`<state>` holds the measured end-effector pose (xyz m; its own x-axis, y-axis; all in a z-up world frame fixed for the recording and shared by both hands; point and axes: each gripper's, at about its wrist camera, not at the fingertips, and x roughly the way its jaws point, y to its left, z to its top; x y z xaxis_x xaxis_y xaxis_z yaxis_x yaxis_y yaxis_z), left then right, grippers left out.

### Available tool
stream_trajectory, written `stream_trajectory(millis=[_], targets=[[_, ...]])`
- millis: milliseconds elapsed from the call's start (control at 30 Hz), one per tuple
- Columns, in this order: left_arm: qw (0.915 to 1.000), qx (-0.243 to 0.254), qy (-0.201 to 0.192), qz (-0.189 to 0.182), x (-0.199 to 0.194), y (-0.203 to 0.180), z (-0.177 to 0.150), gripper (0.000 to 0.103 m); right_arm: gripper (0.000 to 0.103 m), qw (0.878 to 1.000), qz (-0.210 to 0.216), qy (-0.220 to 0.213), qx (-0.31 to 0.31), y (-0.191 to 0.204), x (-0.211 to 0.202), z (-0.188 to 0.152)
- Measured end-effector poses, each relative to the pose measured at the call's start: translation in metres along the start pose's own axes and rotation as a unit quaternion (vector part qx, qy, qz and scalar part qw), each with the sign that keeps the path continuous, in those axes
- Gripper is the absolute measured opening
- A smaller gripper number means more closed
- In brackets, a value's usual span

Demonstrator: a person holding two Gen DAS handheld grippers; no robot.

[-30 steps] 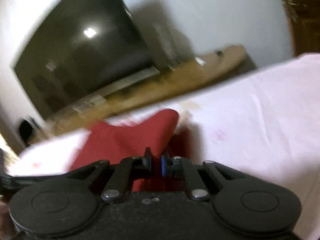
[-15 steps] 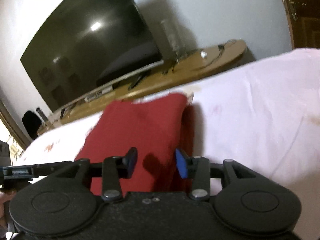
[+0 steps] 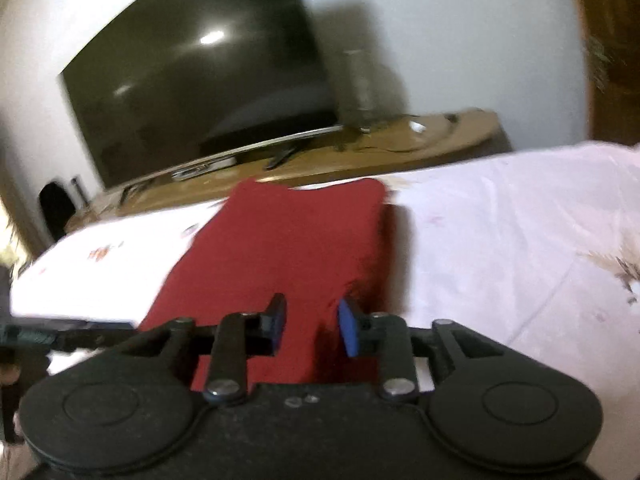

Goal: Fold small clothes

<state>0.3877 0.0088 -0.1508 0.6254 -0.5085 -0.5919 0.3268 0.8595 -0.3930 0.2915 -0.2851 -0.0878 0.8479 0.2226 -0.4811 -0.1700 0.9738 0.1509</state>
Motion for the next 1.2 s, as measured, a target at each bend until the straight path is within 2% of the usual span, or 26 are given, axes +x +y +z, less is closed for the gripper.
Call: stream_trajectory(millis=[33, 67, 133, 233, 267, 333, 400, 500, 567, 600, 633, 667, 700, 767, 867, 967, 1100, 1200], targets=[[0.9999, 0.013, 0.003, 0.01, 0.001, -0.004, -0.002, 0.084, 0.041, 1.0, -0.003, 0.01, -0.029, 0.008, 0.001, -0.006], [0.9995, 0.025, 0.005, 0.019, 0.002, -0.004, -0.004, 0.084, 0.04, 0.998, -0.01, 0.022, -0.063, 0.015, 0.004, -0.014], [0.9986, 0.047, 0.001, 0.025, -0.003, -0.003, -0.007, 0.084, 0.036, 0.992, -0.055, 0.062, -0.099, 0.011, 0.014, -0.028], [0.9985, 0.046, 0.001, 0.028, -0.015, 0.003, -0.001, 0.085, 0.039, 0.996, -0.042, 0.069, -0.027, -0.022, 0.007, -0.027], [0.9984, 0.047, -0.011, 0.031, -0.02, 0.004, 0.005, 0.084, 0.036, 0.997, -0.044, 0.063, -0.026, -0.022, 0.002, -0.022], [0.9975, 0.051, -0.039, 0.028, -0.021, 0.004, 0.028, 0.084, 0.035, 0.998, -0.042, 0.018, -0.032, -0.017, -0.011, -0.007], [0.9973, 0.043, -0.052, 0.028, -0.01, 0.004, 0.057, 0.084, 0.033, 1.0, -0.012, -0.022, 0.004, -0.025, -0.01, 0.017], [0.9974, 0.031, -0.062, 0.021, 0.014, 0.002, 0.09, 0.084, 0.032, 0.997, 0.003, -0.039, 0.066, -0.04, 0.022, 0.049], [0.9983, 0.018, -0.051, 0.023, 0.037, 0.004, 0.103, 0.084, 0.034, 0.997, -0.003, -0.044, 0.059, -0.038, 0.048, 0.058], [0.9987, 0.014, -0.039, 0.028, 0.047, 0.006, 0.104, 0.084, 0.033, 0.998, -0.009, -0.04, 0.052, -0.036, 0.06, 0.06], [0.9987, 0.017, -0.013, 0.046, 0.063, 0.009, 0.104, 0.085, 0.029, 0.999, -0.016, -0.022, 0.04, -0.035, 0.075, 0.06], [0.9982, 0.014, 0.013, 0.057, 0.078, 0.014, 0.099, 0.085, 0.027, 0.999, -0.039, 0.007, 0.024, -0.033, 0.091, 0.058], [0.9991, -0.006, 0.009, 0.04, 0.084, 0.022, 0.094, 0.089, 0.029, 0.996, -0.073, 0.051, 0.009, -0.035, 0.11, 0.051], [0.9993, -0.012, 0.004, 0.037, 0.084, 0.024, 0.092, 0.09, 0.047, 0.996, -0.077, 0.043, 0.028, -0.046, 0.11, 0.043], [0.9986, 0.006, 0.001, 0.052, 0.08, 0.014, 0.093, 0.09, 0.048, 0.994, -0.058, 0.049, 0.075, -0.061, 0.1, 0.049], [0.9984, 0.014, -0.002, 0.056, 0.078, 0.01, 0.092, 0.09, 0.05, 0.996, -0.052, 0.03, 0.072, -0.066, 0.087, 0.049], [0.9984, 0.012, -0.004, 0.056, 0.069, 0.012, 0.092, 0.09, 0.05, 0.995, -0.019, 0.037, 0.094, -0.073, 0.089, 0.048], [0.9983, 0.014, -0.002, 0.057, 0.067, 0.012, 0.093, 0.09, 0.05, 0.993, -0.013, 0.043, 0.105, -0.074, 0.091, 0.046]])
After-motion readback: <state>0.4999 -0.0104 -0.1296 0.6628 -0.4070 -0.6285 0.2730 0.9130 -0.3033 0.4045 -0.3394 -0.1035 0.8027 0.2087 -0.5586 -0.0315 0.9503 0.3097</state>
